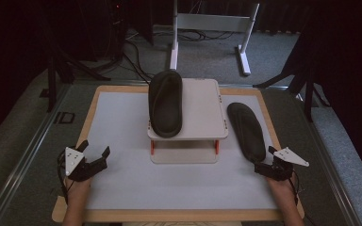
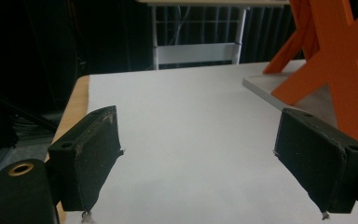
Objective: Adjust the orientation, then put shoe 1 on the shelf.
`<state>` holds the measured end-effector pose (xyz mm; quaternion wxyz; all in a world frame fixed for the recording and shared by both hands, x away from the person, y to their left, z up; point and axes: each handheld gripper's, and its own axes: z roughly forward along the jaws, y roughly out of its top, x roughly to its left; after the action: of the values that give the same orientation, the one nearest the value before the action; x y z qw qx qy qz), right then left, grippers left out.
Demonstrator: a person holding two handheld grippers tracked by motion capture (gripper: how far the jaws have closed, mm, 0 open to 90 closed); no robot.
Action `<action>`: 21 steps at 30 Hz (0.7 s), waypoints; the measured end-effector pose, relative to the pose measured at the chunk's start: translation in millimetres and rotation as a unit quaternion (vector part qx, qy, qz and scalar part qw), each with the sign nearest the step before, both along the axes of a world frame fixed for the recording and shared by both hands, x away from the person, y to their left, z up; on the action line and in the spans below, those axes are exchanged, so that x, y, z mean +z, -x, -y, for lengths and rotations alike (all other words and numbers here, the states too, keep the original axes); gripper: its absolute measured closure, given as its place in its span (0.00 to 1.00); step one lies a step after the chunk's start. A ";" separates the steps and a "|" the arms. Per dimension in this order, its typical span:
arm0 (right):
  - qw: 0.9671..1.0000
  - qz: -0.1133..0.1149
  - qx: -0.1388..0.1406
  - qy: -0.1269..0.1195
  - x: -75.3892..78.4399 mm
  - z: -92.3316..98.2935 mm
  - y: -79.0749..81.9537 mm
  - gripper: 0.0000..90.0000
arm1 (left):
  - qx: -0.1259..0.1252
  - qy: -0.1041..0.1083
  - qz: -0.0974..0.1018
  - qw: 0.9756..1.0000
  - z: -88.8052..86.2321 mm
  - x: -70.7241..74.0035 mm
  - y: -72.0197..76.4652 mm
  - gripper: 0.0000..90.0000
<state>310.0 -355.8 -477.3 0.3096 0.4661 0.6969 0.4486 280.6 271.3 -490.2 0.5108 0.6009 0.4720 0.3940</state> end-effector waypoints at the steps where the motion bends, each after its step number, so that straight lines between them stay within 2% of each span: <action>1: 1.000 0.000 -0.001 0.000 0.0 0.0 0.1 0.13 | 0.004 0.000 0.007 1.000 -0.2 -0.4 1.7 0.16; 5: 1.000 -0.001 -0.007 0.000 0.0 0.2 -0.5 0.12 | 0.005 -0.003 0.012 1.000 0.7 -0.7 3.0 0.16; 6: 1.000 -0.001 -0.008 0.000 0.1 0.3 -0.3 0.12 | 0.007 -0.012 0.014 1.000 2.6 -0.6 3.2 0.16; 9: 1.000 0.005 -0.012 0.005 0.2 0.1 0.7 0.12 | 0.005 -0.015 0.005 1.000 5.0 -0.1 3.2 0.16; 13: 1.000 -0.003 -0.007 -0.005 1.0 3.0 0.4 0.18 | -0.007 -0.018 -0.008 1.000 6.4 0.6 3.4 0.12; 17: 1.000 -0.018 0.002 -0.025 3.6 9.5 0.1 0.24 | -0.014 -0.012 -0.014 1.000 5.2 0.9 3.5 0.10; 21: 0.999 -0.025 -0.007 -0.020 9.5 12.5 -0.4 0.22 | -0.020 0.008 -0.015 1.000 1.3 0.6 2.7 0.10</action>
<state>310.4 -368.3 -467.8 0.2864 0.4882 0.6918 0.4484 277.8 270.0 -489.7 0.5160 0.6119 0.4707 0.3712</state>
